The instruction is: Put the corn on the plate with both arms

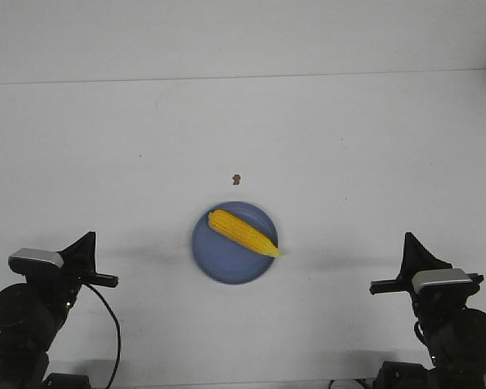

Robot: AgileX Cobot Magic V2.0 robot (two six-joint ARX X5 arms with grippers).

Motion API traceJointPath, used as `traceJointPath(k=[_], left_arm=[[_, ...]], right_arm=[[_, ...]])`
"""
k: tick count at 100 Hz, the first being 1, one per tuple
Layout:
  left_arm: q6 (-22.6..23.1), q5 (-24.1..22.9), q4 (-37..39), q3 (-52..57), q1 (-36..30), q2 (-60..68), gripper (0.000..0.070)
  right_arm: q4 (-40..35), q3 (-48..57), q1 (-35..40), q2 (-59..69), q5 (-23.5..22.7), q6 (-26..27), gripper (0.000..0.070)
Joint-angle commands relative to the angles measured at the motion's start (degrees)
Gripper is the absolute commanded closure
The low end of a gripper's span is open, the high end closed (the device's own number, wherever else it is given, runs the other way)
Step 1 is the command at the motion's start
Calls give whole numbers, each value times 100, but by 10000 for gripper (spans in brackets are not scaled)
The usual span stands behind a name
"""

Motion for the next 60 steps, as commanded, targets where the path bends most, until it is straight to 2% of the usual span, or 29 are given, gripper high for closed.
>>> traceJointPath(k=[1, 60], left_arm=[[-42, -17, 55, 24, -2, 15, 688], [-39, -17, 293, 24, -2, 9, 688]], right_arm=[[87, 17, 2, 24, 2, 52, 693], [90, 17, 2, 24, 2, 52, 693]])
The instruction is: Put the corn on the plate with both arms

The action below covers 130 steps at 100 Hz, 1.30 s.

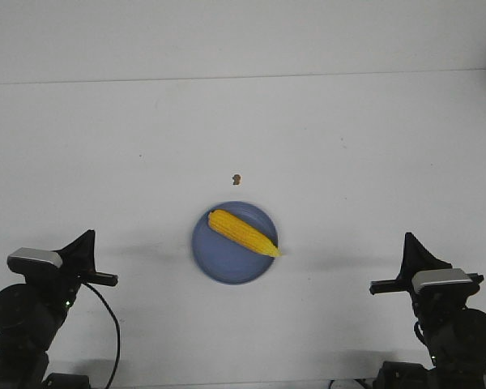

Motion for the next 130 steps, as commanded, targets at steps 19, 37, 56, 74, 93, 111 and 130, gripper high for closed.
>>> traceJointPath(k=[19, 37, 56, 74, 93, 111, 130], left_arm=[[20, -20, 188, -17, 9, -101, 688], [28, -22, 240, -358, 87, -621, 688], [28, -151, 332, -1097, 240, -1491, 688], [26, -151, 562, -1823, 341, -2247, 688], [26, -149, 562, -2236, 345, -2691, 688], [55, -149, 588, -2267, 345, -2688, 688], [109, -149, 844, -2350, 345, -2688, 688]], right_arm=[[90, 17, 2, 24, 2, 52, 693], [90, 17, 2, 24, 2, 52, 693], [90, 17, 2, 24, 2, 52, 693], [90, 17, 2, 24, 4, 52, 693], [90, 17, 2, 24, 2, 52, 693], [90, 17, 2, 24, 2, 52, 693], [90, 17, 2, 24, 2, 52, 693]])
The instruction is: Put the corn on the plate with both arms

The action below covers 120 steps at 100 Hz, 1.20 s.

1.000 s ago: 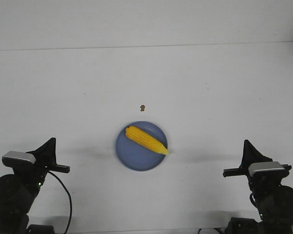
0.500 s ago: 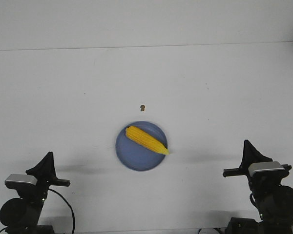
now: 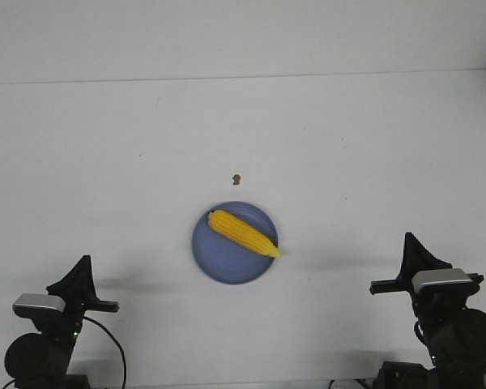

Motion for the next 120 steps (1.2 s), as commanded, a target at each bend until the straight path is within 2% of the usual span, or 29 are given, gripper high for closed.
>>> traceJointPath(k=[1, 23, 49, 79, 120], left_arm=[[68, -15, 219, -70, 11, -11, 688], [-4, -11, 903, -367, 9, -11, 688], [-22, -9, 935, -562, 9, -11, 688], [-42, -7, 1447, -986, 4, -11, 688], [-57, 9, 1499, -986, 4, -11, 688]], right_arm=[[87, 17, 2, 24, 4, 52, 693], [87, 17, 2, 24, 4, 52, 693], [87, 17, 2, 24, 2, 52, 693], [87, 17, 2, 24, 2, 52, 693], [87, 17, 2, 24, 2, 52, 693]])
